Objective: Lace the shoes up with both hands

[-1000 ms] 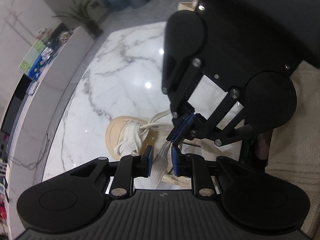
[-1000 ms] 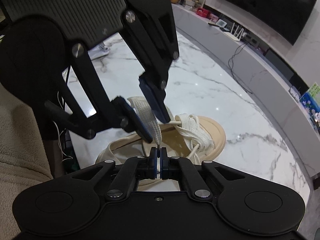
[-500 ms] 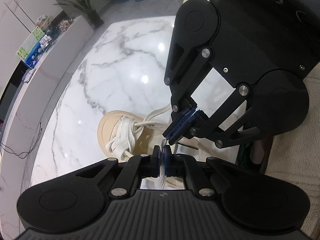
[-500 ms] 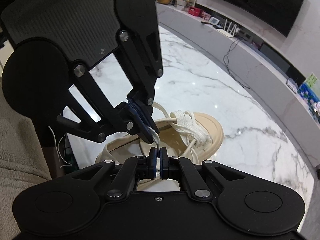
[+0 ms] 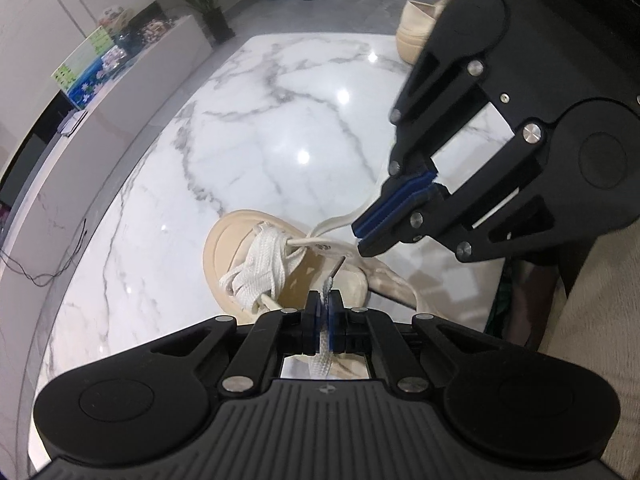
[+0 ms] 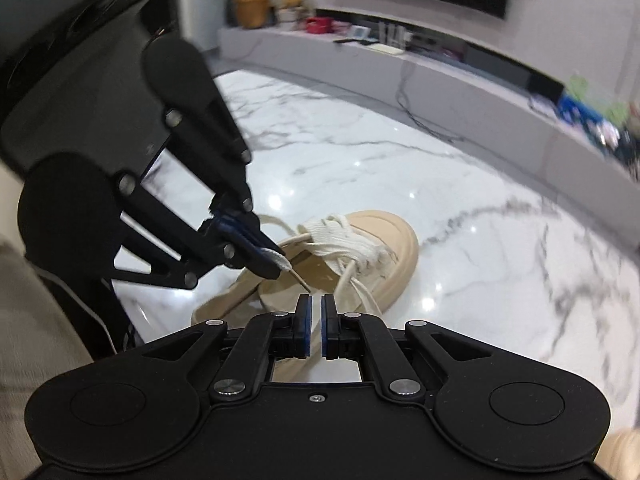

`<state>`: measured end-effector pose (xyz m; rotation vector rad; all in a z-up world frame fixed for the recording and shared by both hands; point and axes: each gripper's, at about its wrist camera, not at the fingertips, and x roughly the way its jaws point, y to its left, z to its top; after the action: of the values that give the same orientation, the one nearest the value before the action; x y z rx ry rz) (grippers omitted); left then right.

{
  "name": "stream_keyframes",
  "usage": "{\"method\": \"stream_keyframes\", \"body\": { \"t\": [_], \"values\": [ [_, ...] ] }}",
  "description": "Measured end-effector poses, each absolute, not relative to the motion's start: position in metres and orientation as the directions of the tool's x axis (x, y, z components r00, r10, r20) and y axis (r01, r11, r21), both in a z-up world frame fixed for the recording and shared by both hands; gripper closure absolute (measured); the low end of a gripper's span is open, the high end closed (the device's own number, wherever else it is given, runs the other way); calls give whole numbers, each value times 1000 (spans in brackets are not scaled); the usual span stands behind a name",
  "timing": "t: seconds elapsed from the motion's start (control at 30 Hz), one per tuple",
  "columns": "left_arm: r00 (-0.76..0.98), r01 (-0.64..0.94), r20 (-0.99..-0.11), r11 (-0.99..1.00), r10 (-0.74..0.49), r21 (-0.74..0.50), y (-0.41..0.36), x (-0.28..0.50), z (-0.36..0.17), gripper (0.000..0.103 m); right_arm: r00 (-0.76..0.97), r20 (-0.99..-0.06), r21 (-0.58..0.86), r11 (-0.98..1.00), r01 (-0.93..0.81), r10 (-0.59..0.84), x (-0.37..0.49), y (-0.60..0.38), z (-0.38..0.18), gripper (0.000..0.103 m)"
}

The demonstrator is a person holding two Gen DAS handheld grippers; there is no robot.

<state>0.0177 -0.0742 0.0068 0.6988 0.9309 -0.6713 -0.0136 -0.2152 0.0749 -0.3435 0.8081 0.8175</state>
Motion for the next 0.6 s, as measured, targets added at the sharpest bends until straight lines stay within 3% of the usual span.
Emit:
{"method": "stream_keyframes", "body": {
  "t": [0.6],
  "values": [
    [443,687,-877,699,-187,198,-68,23,0,100,393,-766,146,732,-666,509,8,-227,66,101]
  ]
}}
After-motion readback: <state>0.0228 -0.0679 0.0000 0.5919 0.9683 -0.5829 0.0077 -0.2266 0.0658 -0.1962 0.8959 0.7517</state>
